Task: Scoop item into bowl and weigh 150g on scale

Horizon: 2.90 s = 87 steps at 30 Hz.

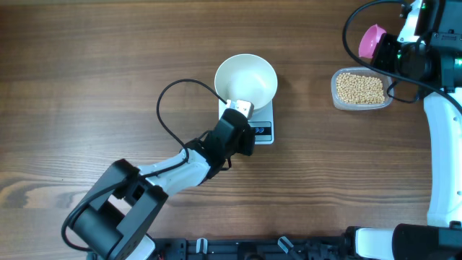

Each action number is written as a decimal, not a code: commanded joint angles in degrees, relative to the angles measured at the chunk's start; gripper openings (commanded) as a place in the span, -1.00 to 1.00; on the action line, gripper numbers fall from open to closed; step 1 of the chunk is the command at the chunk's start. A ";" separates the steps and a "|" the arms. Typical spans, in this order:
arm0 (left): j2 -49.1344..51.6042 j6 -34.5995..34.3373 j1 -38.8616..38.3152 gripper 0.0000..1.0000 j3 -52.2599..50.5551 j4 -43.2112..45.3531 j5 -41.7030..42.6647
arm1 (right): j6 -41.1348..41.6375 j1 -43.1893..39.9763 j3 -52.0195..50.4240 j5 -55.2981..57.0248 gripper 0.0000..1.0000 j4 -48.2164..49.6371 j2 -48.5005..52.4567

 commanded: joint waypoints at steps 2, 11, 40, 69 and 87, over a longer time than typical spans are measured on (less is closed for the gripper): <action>1.29 0.46 -0.02 -0.92 -0.52 1.97 -0.92 | -1.01 -0.02 -0.26 -0.76 -0.91 0.04 0.28; 3.17 0.48 -0.07 -0.92 -0.52 2.58 0.70 | -1.07 -0.02 -0.26 -0.76 -0.91 0.04 0.28; 4.61 0.48 0.11 -0.92 -0.55 3.02 0.26 | -1.09 -0.02 -0.26 -0.76 -0.91 0.20 0.28; 4.63 0.48 0.11 -0.92 -0.52 1.25 -2.05 | -1.09 -0.02 -0.26 -0.76 -0.91 0.04 0.28; 6.69 0.48 0.11 -0.92 -0.52 -1.14 -2.05 | -1.11 0.00 -0.26 -0.74 -0.91 -0.17 0.28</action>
